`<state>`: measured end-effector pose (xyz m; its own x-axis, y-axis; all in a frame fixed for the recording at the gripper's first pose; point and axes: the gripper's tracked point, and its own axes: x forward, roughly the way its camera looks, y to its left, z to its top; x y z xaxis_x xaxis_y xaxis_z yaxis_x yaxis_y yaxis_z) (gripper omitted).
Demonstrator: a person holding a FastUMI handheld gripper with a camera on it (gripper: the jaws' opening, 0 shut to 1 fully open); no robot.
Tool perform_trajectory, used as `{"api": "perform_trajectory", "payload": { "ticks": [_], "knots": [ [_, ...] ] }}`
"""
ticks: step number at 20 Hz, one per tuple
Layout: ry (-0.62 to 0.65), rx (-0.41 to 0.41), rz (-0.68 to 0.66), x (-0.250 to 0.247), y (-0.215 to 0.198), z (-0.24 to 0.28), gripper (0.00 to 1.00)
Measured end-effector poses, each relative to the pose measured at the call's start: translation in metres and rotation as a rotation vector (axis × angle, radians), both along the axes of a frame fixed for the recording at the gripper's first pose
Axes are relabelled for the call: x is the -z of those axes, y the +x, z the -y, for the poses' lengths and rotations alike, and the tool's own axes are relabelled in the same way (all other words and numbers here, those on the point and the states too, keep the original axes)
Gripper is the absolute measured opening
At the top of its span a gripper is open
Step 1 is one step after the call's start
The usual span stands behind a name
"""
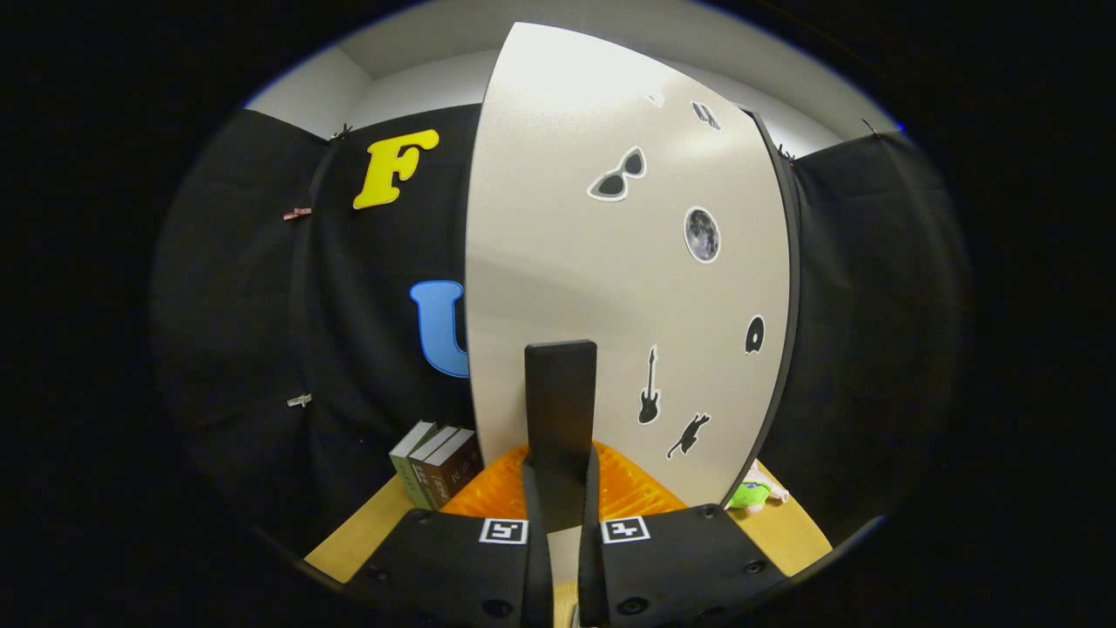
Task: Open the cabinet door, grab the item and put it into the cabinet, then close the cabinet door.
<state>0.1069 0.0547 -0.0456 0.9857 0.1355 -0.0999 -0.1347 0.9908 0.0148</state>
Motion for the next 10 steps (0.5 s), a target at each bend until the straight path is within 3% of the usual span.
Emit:
{"api": "perform_trajectory", "payload": {
  "ticks": [10],
  "knots": [
    [-0.012, -0.194, -0.013, -0.002, -0.016, 0.013, 0.15]
  ]
}}
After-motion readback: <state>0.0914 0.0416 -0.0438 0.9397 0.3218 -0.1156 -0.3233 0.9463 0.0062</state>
